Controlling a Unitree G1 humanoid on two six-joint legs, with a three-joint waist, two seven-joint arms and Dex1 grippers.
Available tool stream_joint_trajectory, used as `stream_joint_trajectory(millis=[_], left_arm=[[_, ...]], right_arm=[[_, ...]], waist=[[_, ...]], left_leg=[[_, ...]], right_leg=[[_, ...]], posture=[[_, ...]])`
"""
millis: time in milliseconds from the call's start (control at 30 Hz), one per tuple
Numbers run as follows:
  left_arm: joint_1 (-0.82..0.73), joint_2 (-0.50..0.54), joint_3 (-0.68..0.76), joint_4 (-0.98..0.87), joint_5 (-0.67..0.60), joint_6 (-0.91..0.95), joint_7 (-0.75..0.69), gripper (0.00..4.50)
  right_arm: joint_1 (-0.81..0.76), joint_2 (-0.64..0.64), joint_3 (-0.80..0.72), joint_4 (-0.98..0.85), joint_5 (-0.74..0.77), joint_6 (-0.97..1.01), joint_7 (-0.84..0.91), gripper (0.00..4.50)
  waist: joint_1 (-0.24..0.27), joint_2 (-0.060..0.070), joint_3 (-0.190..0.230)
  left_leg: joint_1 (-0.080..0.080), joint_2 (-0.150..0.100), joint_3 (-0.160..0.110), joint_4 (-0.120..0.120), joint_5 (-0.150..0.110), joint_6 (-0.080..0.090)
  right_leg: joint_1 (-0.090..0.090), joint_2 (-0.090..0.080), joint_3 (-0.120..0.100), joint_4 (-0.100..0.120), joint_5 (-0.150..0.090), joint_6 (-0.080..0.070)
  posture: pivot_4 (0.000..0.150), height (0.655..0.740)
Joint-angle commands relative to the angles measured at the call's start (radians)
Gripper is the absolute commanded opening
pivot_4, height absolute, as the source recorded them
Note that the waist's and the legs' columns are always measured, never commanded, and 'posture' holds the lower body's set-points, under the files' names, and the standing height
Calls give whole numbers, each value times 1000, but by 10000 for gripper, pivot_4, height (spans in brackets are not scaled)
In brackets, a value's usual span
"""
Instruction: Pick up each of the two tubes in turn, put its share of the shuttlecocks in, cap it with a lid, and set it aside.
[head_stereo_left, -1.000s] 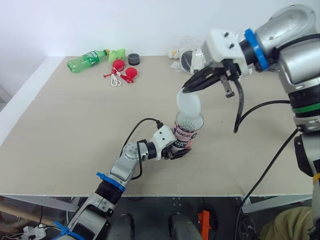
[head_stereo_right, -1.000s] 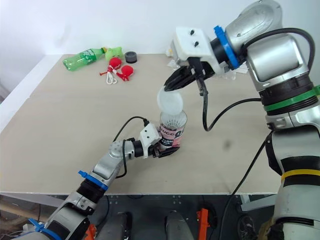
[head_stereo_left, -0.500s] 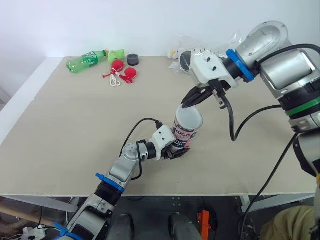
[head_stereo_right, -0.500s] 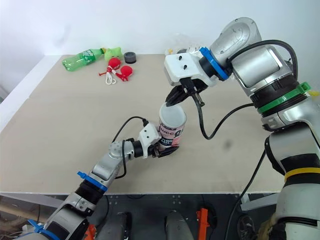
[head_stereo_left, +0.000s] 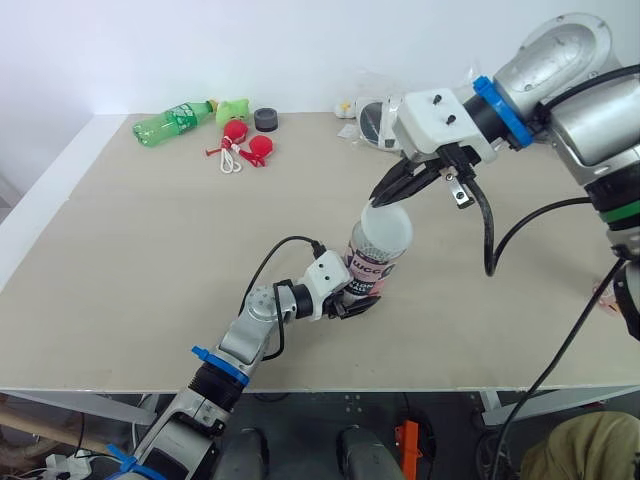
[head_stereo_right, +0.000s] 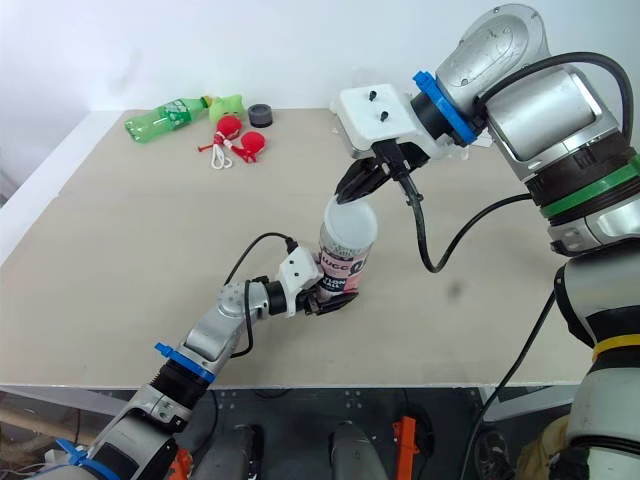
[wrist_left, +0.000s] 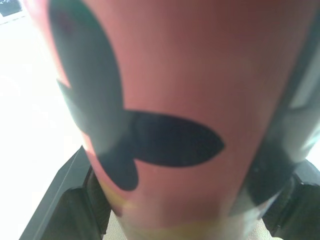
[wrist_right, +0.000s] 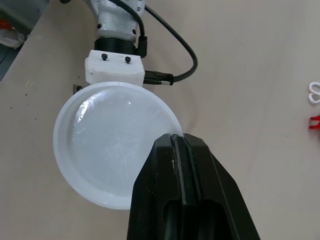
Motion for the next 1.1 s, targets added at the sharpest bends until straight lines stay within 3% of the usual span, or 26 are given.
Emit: stream_joint_trajectory(millis=[33, 1100], left_arm=[[9, 12, -13, 43, 36, 13, 8, 32594], [1, 0, -8, 58, 38, 3, 21, 32594]], right_arm=[[-2, -6, -14, 5, -11, -24, 37, 636], [7, 48, -27, 40, -52, -66, 37, 636]], waist=[[0, 0, 0], [1, 0, 0]], left_leg=[[0, 0, 0, 0, 0, 0], [0, 0, 0, 1, 0, 0]], right_leg=[[0, 0, 0, 0, 0, 0], [0, 0, 0, 0, 1, 0]], posture=[[1500, 7400], [1500, 7400]])
